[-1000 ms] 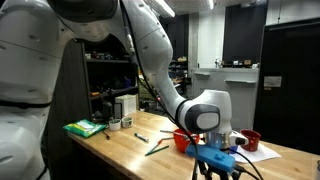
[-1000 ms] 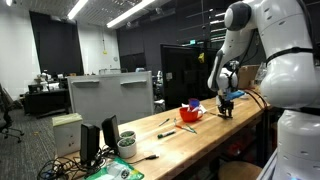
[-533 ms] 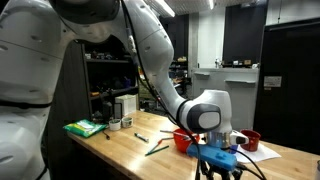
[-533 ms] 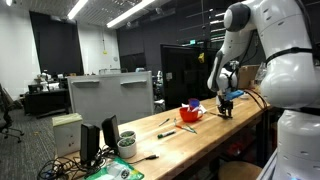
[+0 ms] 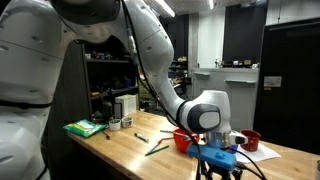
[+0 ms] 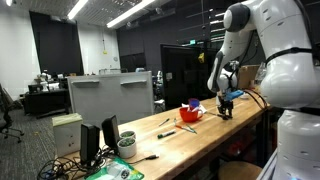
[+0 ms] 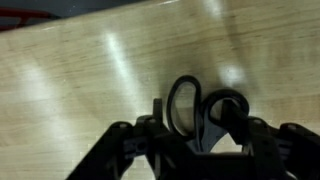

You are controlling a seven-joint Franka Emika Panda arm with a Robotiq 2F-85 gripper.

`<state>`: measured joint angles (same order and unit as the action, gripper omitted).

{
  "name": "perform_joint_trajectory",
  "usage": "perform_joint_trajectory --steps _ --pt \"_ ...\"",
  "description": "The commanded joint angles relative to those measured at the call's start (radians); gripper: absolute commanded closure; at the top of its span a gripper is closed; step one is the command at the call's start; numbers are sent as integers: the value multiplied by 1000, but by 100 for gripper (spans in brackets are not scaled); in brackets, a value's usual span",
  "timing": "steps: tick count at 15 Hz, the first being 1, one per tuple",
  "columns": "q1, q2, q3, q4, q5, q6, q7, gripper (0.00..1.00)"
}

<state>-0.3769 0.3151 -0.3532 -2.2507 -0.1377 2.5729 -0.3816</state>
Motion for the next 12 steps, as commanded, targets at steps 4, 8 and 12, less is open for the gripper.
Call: perform_joint_trajectory --steps 4,8,12 --pt "-1 -10 8 -9 -36 7 34 48" --pt "3 -17 8 -12 -48 9 45 43" --pt "11 -23 7 -17 -59 13 55 28"
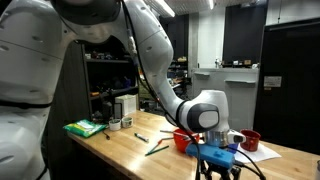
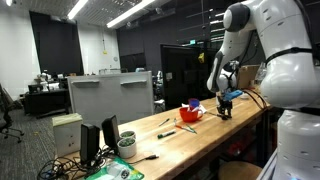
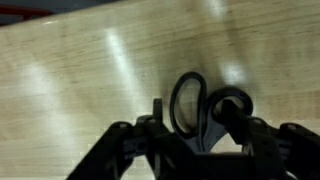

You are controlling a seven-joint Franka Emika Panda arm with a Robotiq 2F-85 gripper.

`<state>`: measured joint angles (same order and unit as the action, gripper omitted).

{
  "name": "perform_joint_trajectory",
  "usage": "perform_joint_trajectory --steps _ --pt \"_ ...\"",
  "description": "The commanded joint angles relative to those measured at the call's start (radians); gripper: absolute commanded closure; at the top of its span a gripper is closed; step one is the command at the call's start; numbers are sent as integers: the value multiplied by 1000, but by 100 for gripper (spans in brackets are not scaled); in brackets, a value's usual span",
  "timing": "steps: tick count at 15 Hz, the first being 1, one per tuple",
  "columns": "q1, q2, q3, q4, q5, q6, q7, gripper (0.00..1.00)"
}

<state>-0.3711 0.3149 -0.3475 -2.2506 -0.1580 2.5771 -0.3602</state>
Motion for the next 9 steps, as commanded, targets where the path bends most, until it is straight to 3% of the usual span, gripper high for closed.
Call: perform_joint_trajectory --steps 1,5,9 --pt "8 -24 2 -18 -41 10 36 26" --pt "15 -37 3 -24 -55 17 47 33" --pt "17 -45 7 -28 -51 20 43 33"
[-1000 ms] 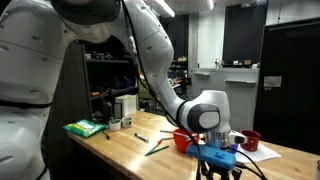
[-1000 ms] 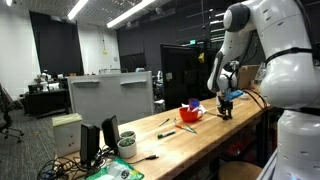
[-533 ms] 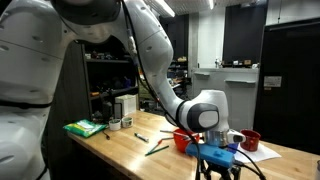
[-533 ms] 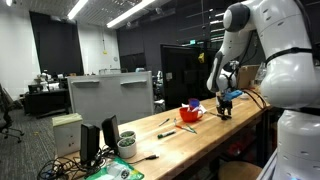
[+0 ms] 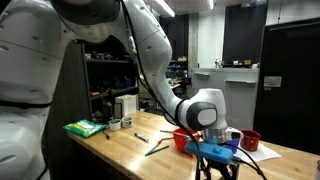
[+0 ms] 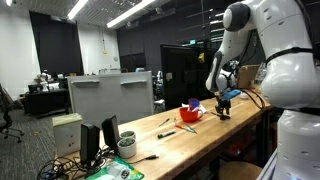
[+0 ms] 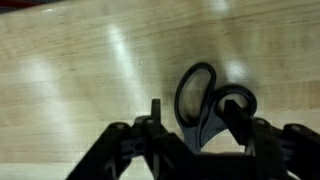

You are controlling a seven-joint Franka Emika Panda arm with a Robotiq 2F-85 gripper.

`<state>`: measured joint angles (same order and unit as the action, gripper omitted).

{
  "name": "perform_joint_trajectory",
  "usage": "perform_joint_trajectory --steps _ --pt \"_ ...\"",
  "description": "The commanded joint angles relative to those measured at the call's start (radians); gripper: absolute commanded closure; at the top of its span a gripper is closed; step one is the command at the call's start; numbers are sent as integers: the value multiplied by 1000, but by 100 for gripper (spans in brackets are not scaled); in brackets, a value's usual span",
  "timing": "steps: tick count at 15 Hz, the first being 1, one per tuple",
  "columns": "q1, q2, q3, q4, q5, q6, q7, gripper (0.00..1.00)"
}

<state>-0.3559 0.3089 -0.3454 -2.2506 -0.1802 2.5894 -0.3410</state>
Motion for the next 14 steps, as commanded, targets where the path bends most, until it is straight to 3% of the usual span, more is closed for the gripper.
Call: perform_joint_trajectory --steps 1,5,8,10,11,12,14 --pt "1 -41 7 -29 -25 6 21 31" --pt "-3 -48 16 -30 -11 -1 12 29" --pt "-9 -50 28 -29 5 -9 -3 34" --pt "-8 -48 31 -28 8 -9 -1 47" --pt "-8 -46 33 -27 8 -10 -1 48" --pt "-9 -44 35 -25 11 -12 -2 60" --pt "-10 -40 38 -22 14 -15 -2 66"
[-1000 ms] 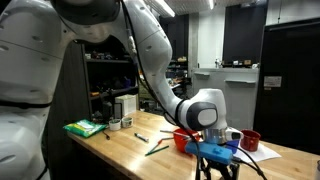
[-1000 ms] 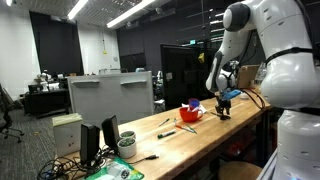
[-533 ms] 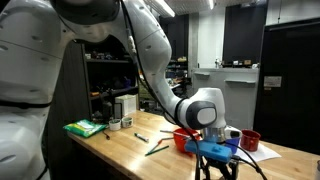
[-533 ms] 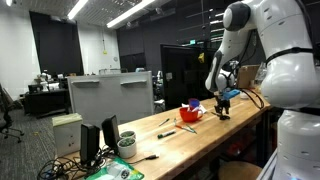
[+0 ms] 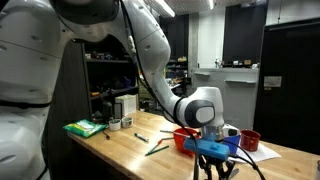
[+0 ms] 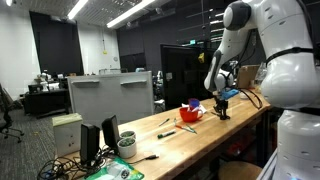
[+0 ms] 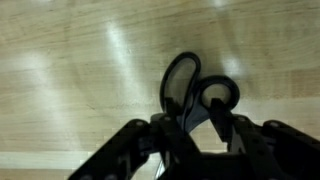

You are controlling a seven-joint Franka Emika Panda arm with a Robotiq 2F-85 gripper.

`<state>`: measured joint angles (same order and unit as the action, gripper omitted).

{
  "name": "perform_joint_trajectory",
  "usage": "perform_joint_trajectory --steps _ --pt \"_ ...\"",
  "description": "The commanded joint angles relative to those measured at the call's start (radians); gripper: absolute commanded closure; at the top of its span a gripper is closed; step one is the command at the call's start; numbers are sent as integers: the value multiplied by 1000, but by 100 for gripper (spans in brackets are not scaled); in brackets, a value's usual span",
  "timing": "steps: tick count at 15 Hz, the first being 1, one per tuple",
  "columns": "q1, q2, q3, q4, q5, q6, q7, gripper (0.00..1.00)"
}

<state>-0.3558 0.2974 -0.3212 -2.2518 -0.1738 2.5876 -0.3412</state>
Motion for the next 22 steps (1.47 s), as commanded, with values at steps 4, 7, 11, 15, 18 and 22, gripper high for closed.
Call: perform_joint_trajectory --steps 4,7,11,15,18,22 --pt "-10 -19 17 -16 9 -17 -2 57" --pt "-19 -17 16 -16 14 -20 -12 53" --pt "-28 -9 18 -9 29 -34 -16 53" --pt "-33 2 18 3 52 -50 -15 59" --pt "-35 6 16 9 56 -56 -13 86" --pt "-39 13 17 15 58 -62 -14 92"
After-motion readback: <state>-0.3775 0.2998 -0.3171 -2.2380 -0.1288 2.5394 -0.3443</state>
